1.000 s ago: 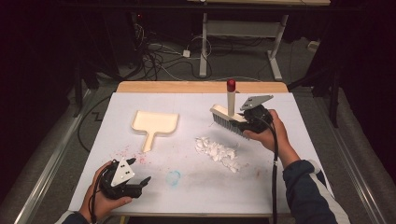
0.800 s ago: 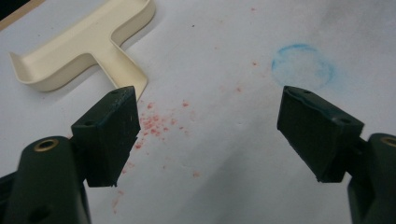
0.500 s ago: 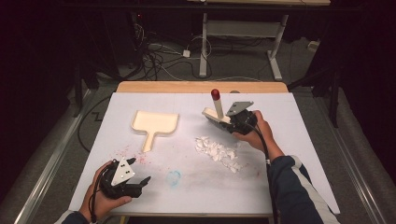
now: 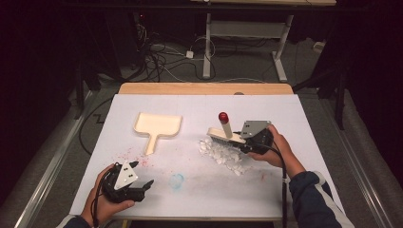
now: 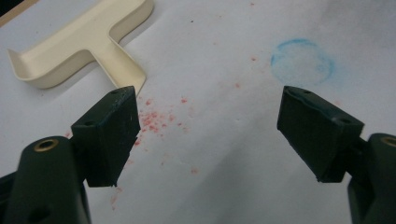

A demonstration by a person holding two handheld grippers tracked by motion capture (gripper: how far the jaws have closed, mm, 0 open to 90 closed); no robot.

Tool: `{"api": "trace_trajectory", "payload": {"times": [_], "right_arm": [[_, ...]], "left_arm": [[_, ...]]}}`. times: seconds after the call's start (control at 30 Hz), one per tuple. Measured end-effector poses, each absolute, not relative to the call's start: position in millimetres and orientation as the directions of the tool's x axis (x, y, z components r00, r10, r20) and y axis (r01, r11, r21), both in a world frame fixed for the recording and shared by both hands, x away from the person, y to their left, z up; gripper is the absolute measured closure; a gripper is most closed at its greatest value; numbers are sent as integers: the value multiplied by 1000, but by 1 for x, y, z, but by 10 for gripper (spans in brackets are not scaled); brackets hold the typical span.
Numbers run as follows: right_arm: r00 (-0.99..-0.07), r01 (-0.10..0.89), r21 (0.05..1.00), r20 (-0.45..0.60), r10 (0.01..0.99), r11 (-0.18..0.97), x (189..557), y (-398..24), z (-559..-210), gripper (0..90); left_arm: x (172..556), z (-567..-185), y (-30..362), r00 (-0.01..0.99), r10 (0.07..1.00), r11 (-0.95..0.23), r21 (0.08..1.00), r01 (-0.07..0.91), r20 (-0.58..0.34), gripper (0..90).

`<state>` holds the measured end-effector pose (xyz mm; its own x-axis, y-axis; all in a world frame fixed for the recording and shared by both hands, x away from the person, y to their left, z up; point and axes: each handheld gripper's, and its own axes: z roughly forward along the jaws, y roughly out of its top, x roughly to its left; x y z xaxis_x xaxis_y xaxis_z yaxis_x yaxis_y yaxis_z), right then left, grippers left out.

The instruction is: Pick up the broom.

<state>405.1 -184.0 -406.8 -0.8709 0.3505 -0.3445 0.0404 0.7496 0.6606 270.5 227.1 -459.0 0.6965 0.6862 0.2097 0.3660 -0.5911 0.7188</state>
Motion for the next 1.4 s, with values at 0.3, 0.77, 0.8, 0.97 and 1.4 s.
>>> {"api": "trace_trajectory", "payload": {"times": [0.3, 0.77, 0.8, 0.97, 1.4], "right_arm": [[-775, 201, 806, -217, 594, 556, 379, -218, -393, 675], [-385, 462, 812, -179, 906, 357, 332, -217, -431, 675], [-376, 464, 814, -177, 910, 350, 330, -213, -435, 675], [-358, 471, 822, -153, 921, 320, 327, -186, -441, 674], [-367, 423, 856, -139, 920, 298, 342, -128, -445, 675]], "left_arm": [[271, -459, 229, 703, 682, -586, 725, 362, 200, 213], [273, -457, 225, 716, 668, -584, 740, 334, 203, 207], [272, -456, 225, 717, 667, -583, 741, 332, 204, 206], [271, -456, 226, 717, 667, -585, 739, 334, 203, 206], [265, -455, 228, 707, 675, -583, 740, 335, 212, 206]]}}
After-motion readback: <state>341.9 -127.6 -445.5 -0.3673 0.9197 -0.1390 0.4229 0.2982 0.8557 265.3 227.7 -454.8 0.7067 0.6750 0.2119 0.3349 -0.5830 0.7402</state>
